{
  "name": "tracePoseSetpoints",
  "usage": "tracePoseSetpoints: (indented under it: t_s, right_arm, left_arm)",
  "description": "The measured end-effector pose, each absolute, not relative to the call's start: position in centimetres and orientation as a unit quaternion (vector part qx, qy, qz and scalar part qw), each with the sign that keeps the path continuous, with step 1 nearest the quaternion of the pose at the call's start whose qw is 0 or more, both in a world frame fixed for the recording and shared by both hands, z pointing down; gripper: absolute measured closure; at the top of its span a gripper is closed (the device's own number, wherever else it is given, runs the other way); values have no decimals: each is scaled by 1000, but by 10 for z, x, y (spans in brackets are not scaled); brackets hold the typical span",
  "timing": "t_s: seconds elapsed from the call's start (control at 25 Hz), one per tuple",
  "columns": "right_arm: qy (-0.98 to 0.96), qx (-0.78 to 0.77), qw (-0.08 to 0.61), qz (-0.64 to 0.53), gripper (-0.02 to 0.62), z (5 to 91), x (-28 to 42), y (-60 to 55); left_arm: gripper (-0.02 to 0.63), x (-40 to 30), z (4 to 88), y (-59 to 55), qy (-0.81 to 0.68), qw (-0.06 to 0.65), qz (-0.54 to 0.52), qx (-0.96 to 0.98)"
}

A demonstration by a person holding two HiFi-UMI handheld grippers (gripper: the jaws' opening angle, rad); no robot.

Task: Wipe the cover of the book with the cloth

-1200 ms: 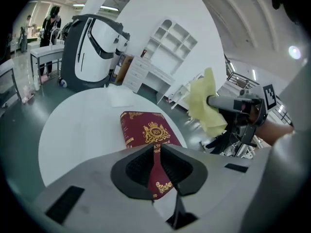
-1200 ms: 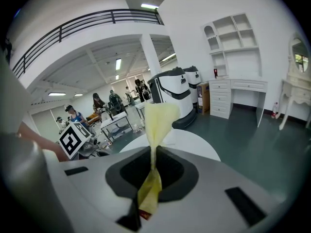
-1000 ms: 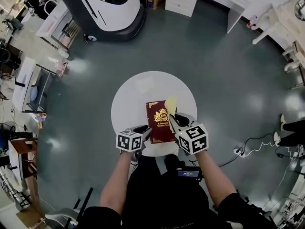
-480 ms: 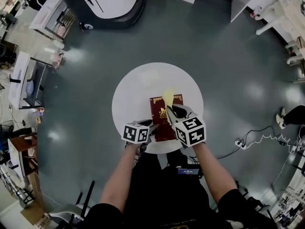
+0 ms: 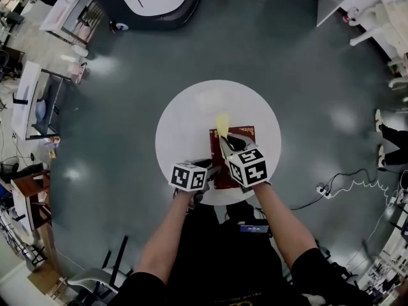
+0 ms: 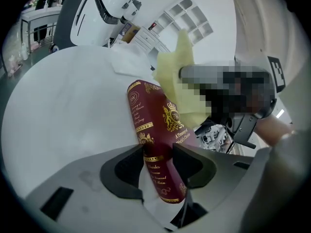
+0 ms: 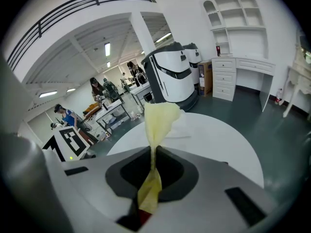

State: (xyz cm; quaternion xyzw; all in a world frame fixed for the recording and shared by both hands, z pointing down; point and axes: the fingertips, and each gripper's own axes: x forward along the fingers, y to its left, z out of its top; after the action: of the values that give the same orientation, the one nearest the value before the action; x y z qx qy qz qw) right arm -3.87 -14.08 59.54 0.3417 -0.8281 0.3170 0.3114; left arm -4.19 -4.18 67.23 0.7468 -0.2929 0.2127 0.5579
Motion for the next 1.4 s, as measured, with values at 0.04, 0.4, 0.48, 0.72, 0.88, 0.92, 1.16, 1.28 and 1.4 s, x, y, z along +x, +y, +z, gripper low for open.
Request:
tracePoseSetpoints:
  t_s: [0.04, 0.4, 0.48, 0.72, 0.88, 0.92, 1.16, 1.28, 1.4]
  right_arm:
    - [-826, 341, 313, 321, 517, 599, -41, -142]
    - [-809, 341, 344, 332, 517, 631, -56, -147]
    - [-803, 345, 355, 332, 516, 637, -58, -148]
    - [-793, 346, 377, 331, 516, 649, -64, -149]
    - [-792, 345, 378, 332, 516, 651, -66, -150]
    - [-792, 345, 378, 332, 516, 651, -66, -151]
    - [-791, 351, 372, 334, 516, 650, -60, -152]
    - [-789, 358, 369, 335, 516, 651, -54, -155]
    - [-786, 364, 369, 336, 515, 651, -46, -156]
  left_arm:
    - [422, -42, 672, -42, -294, 558, 214, 746]
    - [422, -40, 674, -42, -290, 558, 214, 748]
    - [422, -41, 674, -42, -289, 558, 216, 748]
    - [422, -42, 673, -41, -287, 556, 222, 748]
    - [422, -44, 673, -41, -286, 556, 222, 748]
    - [422, -44, 673, -41, -286, 556, 221, 748]
    - [422, -43, 674, -41, -286, 559, 218, 747]
    - [422, -44, 675, -41, -289, 559, 219, 746]
    - [422, -45, 676, -40, -290, 562, 217, 744]
